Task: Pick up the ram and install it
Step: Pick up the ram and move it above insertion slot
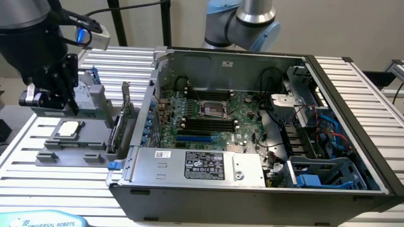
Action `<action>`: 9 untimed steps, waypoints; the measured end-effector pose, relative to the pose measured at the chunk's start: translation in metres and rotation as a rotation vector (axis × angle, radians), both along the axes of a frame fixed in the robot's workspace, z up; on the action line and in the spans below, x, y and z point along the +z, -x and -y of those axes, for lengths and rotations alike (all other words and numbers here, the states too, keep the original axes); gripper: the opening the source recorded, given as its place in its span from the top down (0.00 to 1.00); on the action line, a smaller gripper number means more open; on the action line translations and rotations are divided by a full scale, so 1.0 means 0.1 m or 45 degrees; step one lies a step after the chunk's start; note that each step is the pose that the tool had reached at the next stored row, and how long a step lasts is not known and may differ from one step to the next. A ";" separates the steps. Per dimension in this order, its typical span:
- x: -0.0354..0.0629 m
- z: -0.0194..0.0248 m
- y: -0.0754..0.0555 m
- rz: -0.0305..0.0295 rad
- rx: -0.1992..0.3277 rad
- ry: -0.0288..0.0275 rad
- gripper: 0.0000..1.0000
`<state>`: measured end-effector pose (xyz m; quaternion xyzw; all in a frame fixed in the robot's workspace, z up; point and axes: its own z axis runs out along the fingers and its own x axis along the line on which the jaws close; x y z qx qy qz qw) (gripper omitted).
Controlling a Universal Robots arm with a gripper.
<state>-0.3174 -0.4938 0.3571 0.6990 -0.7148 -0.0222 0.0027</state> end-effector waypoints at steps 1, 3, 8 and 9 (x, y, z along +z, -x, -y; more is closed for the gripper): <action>0.045 -0.001 -0.05 0.0001 0.000 0.0000 0.87; 0.135 -0.003 -0.14 0.0000 0.000 0.0001 0.87; 0.341 -0.009 -0.36 0.0000 0.000 0.0000 0.87; 0.366 -0.009 -0.41 0.0000 0.000 -0.0004 0.87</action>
